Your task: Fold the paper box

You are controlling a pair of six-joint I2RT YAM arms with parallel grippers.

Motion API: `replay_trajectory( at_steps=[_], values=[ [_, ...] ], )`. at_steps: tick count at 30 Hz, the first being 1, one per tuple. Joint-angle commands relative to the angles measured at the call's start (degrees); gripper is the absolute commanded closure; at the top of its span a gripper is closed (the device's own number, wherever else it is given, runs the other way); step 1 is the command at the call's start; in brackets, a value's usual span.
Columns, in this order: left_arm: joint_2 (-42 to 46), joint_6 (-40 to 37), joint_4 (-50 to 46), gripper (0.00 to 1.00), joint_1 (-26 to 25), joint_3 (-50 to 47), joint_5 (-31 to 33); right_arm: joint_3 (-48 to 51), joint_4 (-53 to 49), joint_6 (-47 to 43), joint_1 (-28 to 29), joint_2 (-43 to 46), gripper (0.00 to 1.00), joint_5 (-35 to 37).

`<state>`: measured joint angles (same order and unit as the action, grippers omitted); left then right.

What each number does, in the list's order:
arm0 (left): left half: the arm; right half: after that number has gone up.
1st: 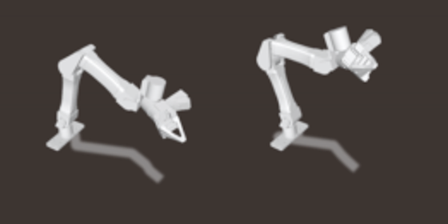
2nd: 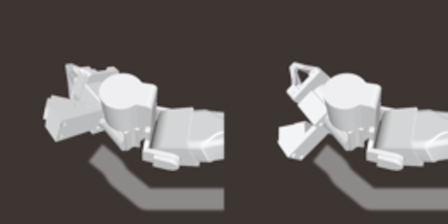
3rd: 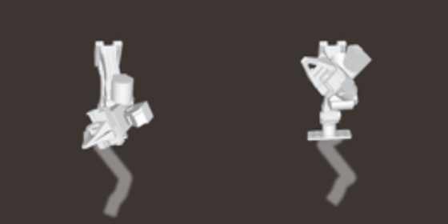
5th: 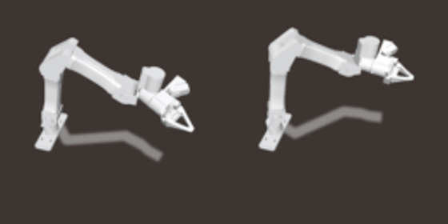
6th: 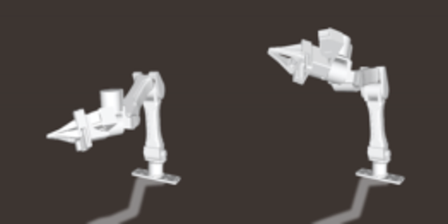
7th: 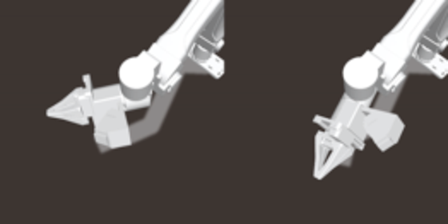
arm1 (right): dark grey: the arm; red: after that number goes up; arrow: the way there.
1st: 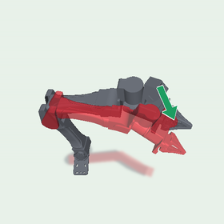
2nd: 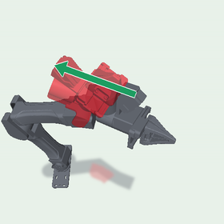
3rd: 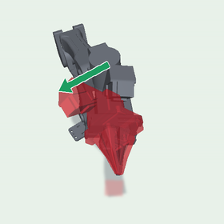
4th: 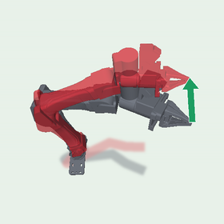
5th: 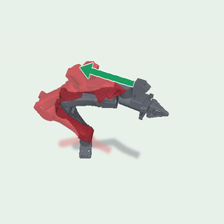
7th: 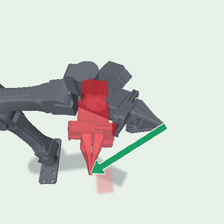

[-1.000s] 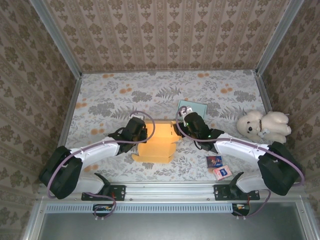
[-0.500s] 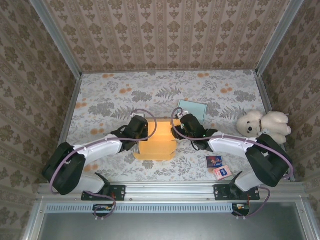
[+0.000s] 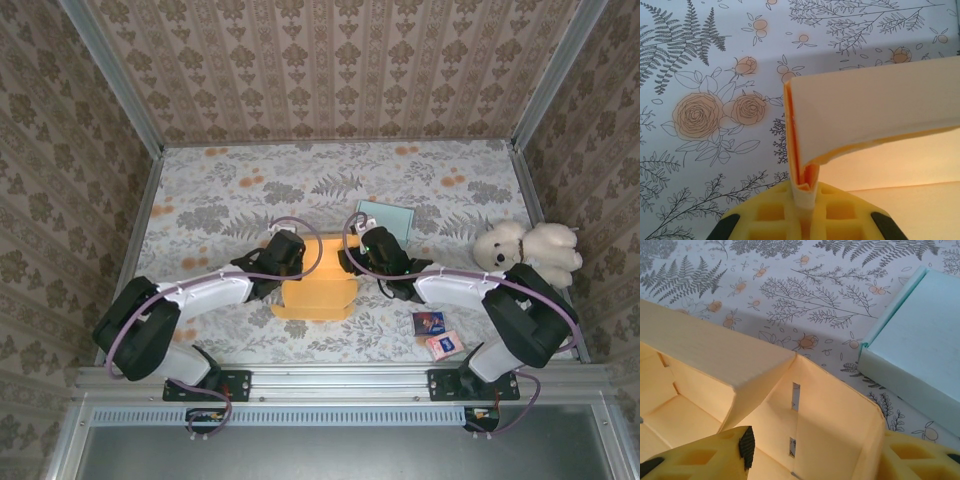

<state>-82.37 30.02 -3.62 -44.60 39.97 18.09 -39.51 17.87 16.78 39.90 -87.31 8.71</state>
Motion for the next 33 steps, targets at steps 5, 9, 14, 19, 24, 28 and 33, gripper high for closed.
replay_trajectory(
  at_steps=[5,9,14,19,24,28,33],
  values=[
    [-2.6,-1.0,-1.8,1.0,-1.6,1.1,-5.7,2.0,14.4,3.3,0.4,-1.7,0.41,-3.5],
    [-2.5,-0.2,-3.3,1.0,-1.5,1.4,-3.3,2.5,15.4,4.2,0.4,-2.4,0.41,-3.5],
    [-1.9,1.4,-5.1,1.0,-0.8,1.4,0.2,3.2,8.7,4.2,0.4,-0.9,0.39,-1.6],
    [-1.8,1.9,-4.6,1.0,-0.3,0.9,0.8,6.6,5.0,4.2,-0.2,2.2,0.38,-0.6],
    [-2.6,2.4,-4.6,1.0,0.0,0.8,1.6,10.4,5.2,4.6,-0.7,4.8,0.38,-4.6],
    [-2.7,2.6,-4.6,1.0,0.2,0.9,1.7,12.0,4.6,4.6,-0.8,5.4,0.38,-4.2],
    [-2.1,2.2,-3.9,1.0,0.2,0.2,0.7,13.8,5.1,5.5,-3.6,6.1,0.38,-3.4]
  ],
)
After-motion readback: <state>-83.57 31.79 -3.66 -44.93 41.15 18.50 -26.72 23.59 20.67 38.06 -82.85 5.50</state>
